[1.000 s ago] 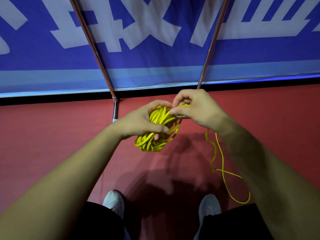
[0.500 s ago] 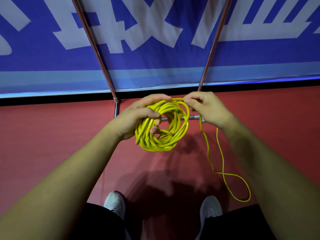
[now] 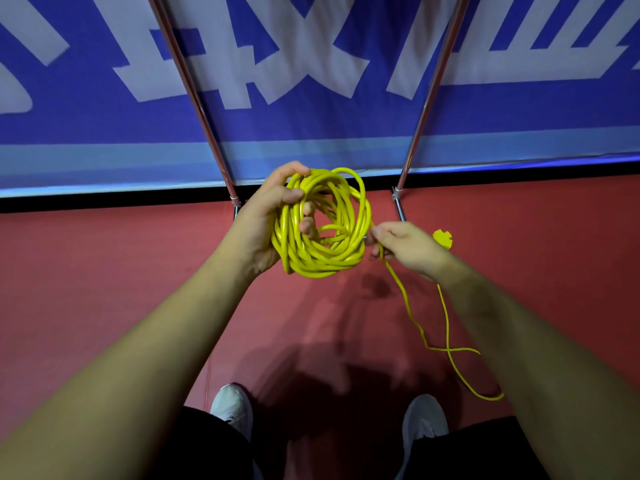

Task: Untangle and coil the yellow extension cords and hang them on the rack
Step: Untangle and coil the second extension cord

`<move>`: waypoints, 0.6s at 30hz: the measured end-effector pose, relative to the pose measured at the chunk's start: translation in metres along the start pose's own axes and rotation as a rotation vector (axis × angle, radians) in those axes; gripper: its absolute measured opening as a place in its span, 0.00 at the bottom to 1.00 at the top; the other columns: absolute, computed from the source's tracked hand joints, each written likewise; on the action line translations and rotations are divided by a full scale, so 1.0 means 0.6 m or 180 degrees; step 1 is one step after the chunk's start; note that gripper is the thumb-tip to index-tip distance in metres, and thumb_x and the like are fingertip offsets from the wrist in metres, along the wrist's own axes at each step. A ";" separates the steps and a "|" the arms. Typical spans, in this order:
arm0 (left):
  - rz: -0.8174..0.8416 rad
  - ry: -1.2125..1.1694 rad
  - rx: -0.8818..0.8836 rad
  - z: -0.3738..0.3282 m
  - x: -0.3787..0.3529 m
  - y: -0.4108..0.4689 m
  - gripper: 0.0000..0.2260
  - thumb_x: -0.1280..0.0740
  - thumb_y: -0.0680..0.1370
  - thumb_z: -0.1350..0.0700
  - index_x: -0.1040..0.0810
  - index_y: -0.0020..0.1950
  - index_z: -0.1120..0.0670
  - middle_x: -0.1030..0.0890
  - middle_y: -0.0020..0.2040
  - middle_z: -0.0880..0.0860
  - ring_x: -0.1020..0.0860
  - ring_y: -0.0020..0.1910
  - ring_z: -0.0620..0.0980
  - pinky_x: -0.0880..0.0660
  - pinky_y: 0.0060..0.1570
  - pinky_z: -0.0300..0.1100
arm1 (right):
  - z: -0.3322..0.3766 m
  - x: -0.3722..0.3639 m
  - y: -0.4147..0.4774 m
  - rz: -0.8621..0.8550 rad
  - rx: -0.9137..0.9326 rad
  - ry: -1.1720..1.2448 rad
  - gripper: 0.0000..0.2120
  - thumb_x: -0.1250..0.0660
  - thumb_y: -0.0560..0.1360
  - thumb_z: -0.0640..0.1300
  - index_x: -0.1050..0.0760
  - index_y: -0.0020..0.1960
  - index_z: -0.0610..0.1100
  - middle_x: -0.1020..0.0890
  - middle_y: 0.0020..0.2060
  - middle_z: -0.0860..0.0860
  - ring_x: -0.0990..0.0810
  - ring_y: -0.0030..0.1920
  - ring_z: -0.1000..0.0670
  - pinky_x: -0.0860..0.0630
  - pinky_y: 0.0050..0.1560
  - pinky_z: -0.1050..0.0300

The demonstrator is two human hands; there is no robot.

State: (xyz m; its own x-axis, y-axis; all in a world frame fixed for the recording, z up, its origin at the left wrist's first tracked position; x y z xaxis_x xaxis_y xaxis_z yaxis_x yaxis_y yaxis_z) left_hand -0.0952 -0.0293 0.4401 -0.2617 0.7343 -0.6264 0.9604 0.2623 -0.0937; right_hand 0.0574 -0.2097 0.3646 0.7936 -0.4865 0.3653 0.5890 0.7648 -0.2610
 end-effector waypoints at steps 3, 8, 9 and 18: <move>-0.0088 -0.0226 -0.0104 -0.002 0.004 0.005 0.11 0.41 0.75 0.64 0.28 0.54 0.51 0.27 0.34 0.56 0.29 0.26 0.50 0.29 0.32 0.41 | -0.009 -0.022 0.006 0.0022 -0.0060 -0.0062 0.14 0.42 0.83 0.42 0.23 0.42 0.44 0.18 0.38 0.48 0.24 0.42 0.48 0.29 0.48 0.52; -0.0324 -0.0564 -0.0427 -0.006 0.007 0.008 0.10 0.42 0.78 0.65 0.28 0.54 0.52 0.27 0.35 0.56 0.28 0.28 0.50 0.27 0.34 0.41 | 0.000 -0.046 0.000 0.0172 -0.0319 0.0201 0.15 0.44 0.84 0.43 0.26 0.42 0.42 0.19 0.37 0.43 0.20 0.39 0.45 0.25 0.47 0.54; -0.0396 -0.0583 -0.0519 -0.010 0.008 0.008 0.10 0.42 0.78 0.65 0.29 0.54 0.52 0.27 0.35 0.56 0.28 0.28 0.49 0.27 0.34 0.41 | -0.001 -0.050 -0.002 0.0265 -0.0445 0.0169 0.15 0.46 0.84 0.44 0.26 0.43 0.43 0.20 0.37 0.43 0.20 0.38 0.45 0.25 0.43 0.55; -0.0989 -0.0238 -0.1189 -0.053 0.036 0.009 0.12 0.37 0.79 0.66 0.31 0.60 0.54 0.24 0.38 0.57 0.25 0.33 0.52 0.25 0.37 0.44 | 0.048 -0.103 -0.031 0.0730 -0.0576 -0.0370 0.14 0.48 0.84 0.42 0.26 0.60 0.39 0.25 0.28 0.48 0.28 0.23 0.54 0.34 0.25 0.62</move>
State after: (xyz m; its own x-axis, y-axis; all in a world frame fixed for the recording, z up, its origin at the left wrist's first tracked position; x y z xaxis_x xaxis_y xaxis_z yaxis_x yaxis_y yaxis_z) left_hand -0.0987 0.0078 0.4509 -0.5096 0.5422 -0.6681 0.7344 0.6786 -0.0095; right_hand -0.0070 -0.1819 0.3730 0.8923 -0.2503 0.3756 0.4224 0.7564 -0.4995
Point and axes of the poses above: each hand's wrist, its own y-axis towards the middle knuckle, its own x-axis out of the back of the hand, z = x × y, the point moved 1 cm from there along y, towards the middle knuckle
